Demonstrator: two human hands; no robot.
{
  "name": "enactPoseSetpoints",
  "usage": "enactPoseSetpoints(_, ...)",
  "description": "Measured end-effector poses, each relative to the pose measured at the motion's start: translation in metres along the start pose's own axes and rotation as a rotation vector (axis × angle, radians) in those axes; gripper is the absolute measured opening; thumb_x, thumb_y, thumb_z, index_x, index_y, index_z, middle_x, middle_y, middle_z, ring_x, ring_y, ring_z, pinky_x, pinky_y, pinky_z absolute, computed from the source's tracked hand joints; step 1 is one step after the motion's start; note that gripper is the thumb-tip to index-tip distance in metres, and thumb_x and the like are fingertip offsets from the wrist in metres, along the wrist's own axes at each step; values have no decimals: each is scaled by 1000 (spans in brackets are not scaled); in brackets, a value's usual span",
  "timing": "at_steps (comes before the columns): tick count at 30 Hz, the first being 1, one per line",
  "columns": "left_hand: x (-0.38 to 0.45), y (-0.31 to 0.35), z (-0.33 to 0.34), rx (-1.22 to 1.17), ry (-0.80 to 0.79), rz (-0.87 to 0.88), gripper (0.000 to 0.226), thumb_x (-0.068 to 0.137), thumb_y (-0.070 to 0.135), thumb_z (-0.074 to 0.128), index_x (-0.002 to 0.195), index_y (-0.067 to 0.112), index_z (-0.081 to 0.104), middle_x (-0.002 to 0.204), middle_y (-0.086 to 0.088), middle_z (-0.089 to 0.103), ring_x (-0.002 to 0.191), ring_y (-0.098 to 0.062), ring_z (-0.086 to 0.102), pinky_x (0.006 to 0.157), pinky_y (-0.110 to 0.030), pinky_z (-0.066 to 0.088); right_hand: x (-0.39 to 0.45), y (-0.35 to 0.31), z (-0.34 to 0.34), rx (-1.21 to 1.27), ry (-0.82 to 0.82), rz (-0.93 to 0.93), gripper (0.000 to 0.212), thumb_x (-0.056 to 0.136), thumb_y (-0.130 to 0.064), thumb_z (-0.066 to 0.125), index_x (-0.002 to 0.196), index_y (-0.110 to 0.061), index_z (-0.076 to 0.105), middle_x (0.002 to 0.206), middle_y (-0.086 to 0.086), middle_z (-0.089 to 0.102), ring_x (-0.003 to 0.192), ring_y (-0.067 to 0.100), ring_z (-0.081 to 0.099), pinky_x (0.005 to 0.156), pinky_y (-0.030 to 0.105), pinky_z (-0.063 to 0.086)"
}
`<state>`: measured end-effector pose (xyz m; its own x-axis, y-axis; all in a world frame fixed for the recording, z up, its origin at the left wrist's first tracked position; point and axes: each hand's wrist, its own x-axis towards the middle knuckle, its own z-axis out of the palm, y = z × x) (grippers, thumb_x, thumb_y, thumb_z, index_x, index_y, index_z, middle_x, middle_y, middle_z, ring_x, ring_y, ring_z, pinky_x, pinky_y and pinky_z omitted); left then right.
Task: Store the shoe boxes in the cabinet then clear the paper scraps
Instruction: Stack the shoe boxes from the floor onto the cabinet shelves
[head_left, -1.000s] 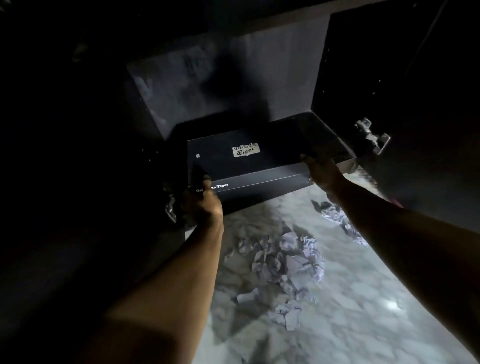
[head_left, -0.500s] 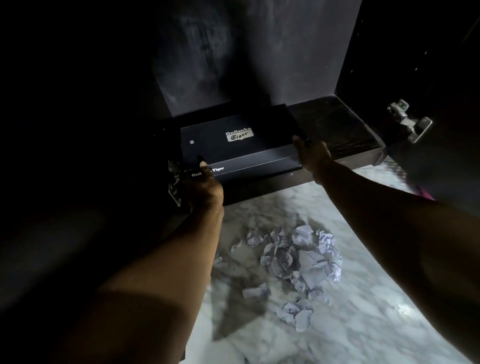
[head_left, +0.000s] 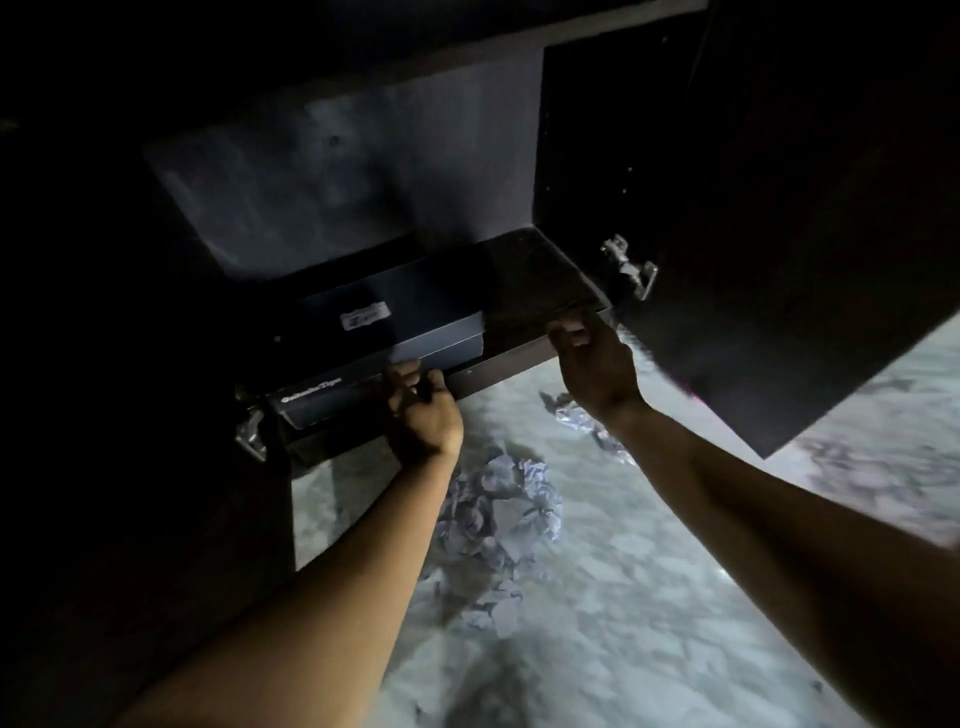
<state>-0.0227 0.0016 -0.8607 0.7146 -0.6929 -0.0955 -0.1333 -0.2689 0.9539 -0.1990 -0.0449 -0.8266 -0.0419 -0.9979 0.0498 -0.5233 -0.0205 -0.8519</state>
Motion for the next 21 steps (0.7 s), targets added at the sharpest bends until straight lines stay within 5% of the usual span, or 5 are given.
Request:
enactPoseSetpoints(2,-31,14,27,44,-97,163,20,98,7,61,115,-1,67,114,-23,70,108,-35,67,77,-7,46,-20,13,-37,50,46,3,28,97,-47,59,110,-22,65,98,-7,70,95,17,68,88,36,53)
enactPoseSetpoints(5,-81,29,62,40,-288,330,15,95,17,62,106,9,69,107,-15,71,96,-26,66,82,-30,54,-58,35,-95,-6,136,36,25,98,-41,61,111,-20,66,102,-5,73,95,11,67,91,35,56)
enactPoseSetpoints(9,-159,49,104,32,-503,363,13,94,8,63,104,15,70,107,-8,69,89,-16,62,78,-16,45,-118,73,-171,-80,242,92,29,97,-46,56,113,-22,63,108,-7,74,98,11,69,88,42,58)
enactPoseSetpoints(12,-227,50,129,54,-712,410,14,94,10,64,105,17,69,108,-5,69,94,-20,66,79,-23,48,-164,106,-223,-114,337,180,34,96,-49,56,116,-24,64,111,-6,74,102,12,70,89,43,58)
enactPoseSetpoints(21,-422,6,152,249,-1352,405,13,95,21,68,108,23,63,109,0,68,83,-5,64,66,-8,44,-361,173,-331,-268,790,376,31,100,-42,56,118,-19,64,112,-3,70,108,19,64,95,45,54)
